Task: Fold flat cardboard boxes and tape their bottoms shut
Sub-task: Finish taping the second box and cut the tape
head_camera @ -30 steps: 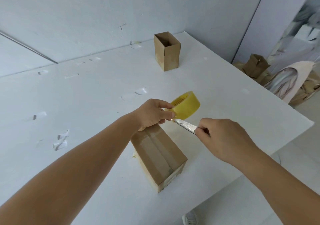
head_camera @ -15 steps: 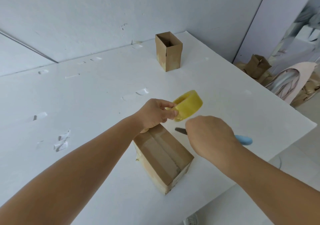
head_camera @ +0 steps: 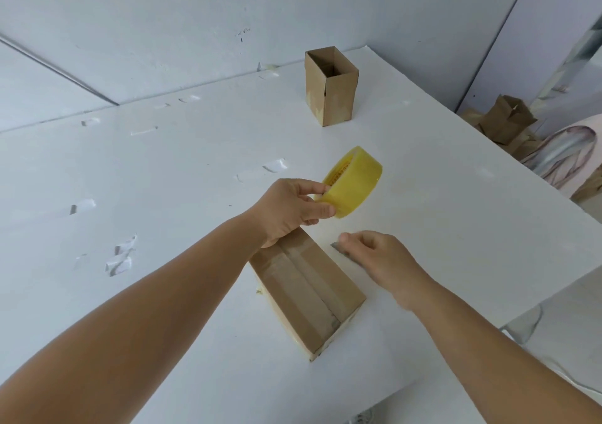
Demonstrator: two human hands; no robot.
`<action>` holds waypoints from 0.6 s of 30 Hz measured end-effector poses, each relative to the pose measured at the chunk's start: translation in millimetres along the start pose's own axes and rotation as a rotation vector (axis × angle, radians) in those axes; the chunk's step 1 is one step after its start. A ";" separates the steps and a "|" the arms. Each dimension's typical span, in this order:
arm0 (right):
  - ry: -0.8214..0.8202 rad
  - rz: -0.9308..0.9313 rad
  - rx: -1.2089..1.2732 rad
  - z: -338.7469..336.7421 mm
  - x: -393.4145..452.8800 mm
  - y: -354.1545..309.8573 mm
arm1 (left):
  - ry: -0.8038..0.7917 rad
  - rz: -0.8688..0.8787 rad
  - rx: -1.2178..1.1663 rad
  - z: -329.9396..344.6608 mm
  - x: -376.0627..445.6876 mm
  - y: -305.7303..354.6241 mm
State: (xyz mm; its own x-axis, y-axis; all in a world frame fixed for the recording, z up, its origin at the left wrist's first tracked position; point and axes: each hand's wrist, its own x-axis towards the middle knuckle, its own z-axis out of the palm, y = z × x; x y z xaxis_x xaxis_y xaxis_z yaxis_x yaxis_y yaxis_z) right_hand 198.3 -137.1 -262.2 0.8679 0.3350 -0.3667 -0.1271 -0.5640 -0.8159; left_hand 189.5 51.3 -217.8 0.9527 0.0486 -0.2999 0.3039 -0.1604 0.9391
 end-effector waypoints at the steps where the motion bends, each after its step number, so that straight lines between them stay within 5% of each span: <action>1: -0.088 0.021 0.180 2.9 -3.4 -9.4 | -0.002 0.000 -0.002 -0.1 0.3 0.3; 4: -0.242 0.068 0.410 13.7 -5.8 -26.0 | 0.003 -0.004 -0.001 0.7 1.0 1.3; 13: -0.009 0.049 0.381 28.8 -3.7 -38.8 | 0.180 -0.006 0.058 10.0 2.5 -2.5; 18: 0.013 0.045 0.358 34.5 -7.6 -38.6 | 0.361 0.057 -0.187 7.4 6.3 6.7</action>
State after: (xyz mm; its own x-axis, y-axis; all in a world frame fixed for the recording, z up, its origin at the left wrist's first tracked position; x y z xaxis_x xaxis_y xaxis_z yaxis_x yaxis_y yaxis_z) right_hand 180.1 -91.9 -243.4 0.8634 0.3052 -0.4018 -0.3232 -0.2770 -0.9049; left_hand 197.5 43.2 -214.6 0.8975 0.3934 -0.1995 0.2139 0.0073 0.9768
